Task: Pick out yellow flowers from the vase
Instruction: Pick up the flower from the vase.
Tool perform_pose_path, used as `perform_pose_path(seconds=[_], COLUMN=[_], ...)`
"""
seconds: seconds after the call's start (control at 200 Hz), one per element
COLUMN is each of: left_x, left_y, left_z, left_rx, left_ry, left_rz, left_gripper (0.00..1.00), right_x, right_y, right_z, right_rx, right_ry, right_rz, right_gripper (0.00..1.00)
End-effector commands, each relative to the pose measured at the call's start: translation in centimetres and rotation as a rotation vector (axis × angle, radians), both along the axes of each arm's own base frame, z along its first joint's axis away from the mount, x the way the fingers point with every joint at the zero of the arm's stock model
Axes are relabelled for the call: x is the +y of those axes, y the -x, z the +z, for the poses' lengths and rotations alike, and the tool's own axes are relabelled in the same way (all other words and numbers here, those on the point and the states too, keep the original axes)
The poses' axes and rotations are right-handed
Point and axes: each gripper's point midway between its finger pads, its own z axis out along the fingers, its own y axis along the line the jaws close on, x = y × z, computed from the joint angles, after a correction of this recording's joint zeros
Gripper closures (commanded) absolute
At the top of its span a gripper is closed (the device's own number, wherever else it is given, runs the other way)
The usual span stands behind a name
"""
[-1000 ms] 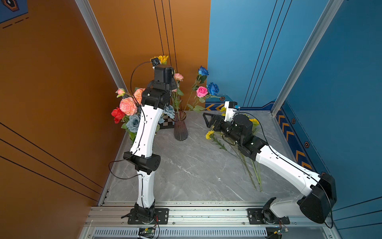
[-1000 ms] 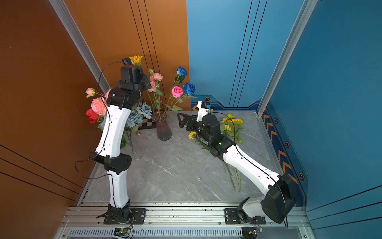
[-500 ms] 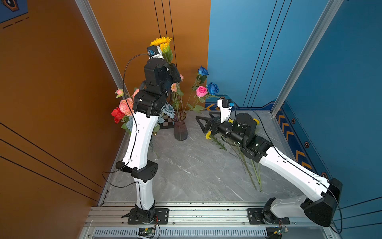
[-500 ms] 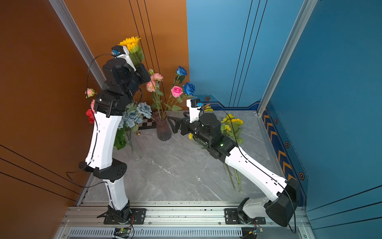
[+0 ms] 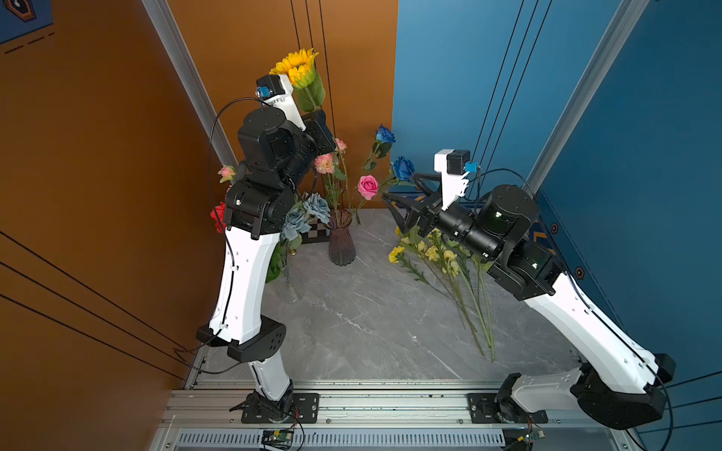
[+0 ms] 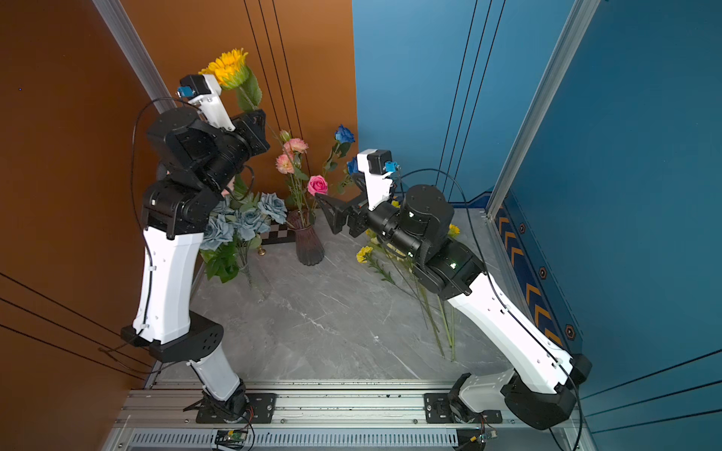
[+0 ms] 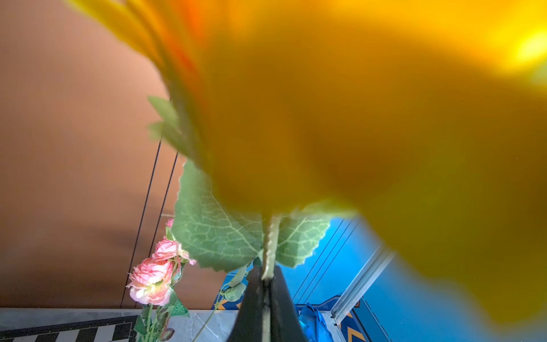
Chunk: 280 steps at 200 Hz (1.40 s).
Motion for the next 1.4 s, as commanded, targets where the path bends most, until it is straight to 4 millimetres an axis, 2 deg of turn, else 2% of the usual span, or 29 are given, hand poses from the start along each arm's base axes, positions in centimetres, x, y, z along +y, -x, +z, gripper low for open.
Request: perform_pose_path(seconds=[0.0,0.155,0.295,0.4,0.49,0.596,0.751,0.771,0.811,0.826,0.881,1.066,1.226,1.396], left_x=[-0.9,-1.5,-2.1,-2.8,-2.4,-3.2,-5.1,-5.3,-6.0,-6.3,-7.3,-11.0,-13.6,-15.4], left_y=[3.5,4.4,3.3,3.0,2.5,2.0,1.3,1.5,1.5,1.5,1.7,3.3,4.2,4.9], left_z=[3.8,5.6,5.5,6.7,7.3,7.0,6.1,6.6,6.5,6.5,6.3,4.2,1.7,0.8], left_rx=[-0.127,-0.216,-0.233,-0.293,-0.305,-0.294,-0.257,-0.281,-0.271,-0.266,-0.25,-0.173,-0.104,-0.081], left_ry=[0.026,0.031,0.053,0.084,0.119,0.143,0.223,0.244,0.266,0.272,0.287,0.272,0.249,0.236], left_rz=[-0.112,-0.166,-0.197,-0.236,-0.237,-0.277,-0.381,-0.399,-0.432,-0.442,-0.486,-0.588,-0.647,-0.683], left_gripper=[1.0,1.0,1.0,1.0,1.0,1.0,1.0,1.0,1.0,1.0,1.0,1.0,1.0,1.0], right_x=[0.7,2.3,3.4,3.7,3.6,2.5,-0.1,-0.4,-0.6,-1.6,-2.4,-4.9,-5.1,-4.6], right_y=[-0.1,-0.4,-1.3,-2.3,-3.4,-3.6,-3.8,-3.9,-3.8,-4.7,-5.1,-5.7,-5.9,-6.5], right_z=[0.3,1.1,1.3,1.4,1.4,2.1,3.0,3.2,3.4,3.4,3.7,4.5,4.0,2.1], right_rx=[-0.017,-0.021,-0.022,-0.042,-0.044,-0.08,-0.127,-0.127,-0.128,-0.126,-0.125,-0.144,-0.109,-0.063], right_ry=[0.051,0.034,0.034,0.052,0.068,0.081,0.128,0.129,0.13,0.131,0.131,0.14,0.142,0.172], right_rz=[0.032,0.086,0.097,0.089,0.065,0.024,-0.073,-0.083,-0.086,-0.116,-0.139,-0.21,-0.187,-0.179], right_gripper=[0.0,0.0,0.0,0.0,0.01,0.03,0.04,0.04,0.04,0.04,0.05,0.09,0.14,0.2])
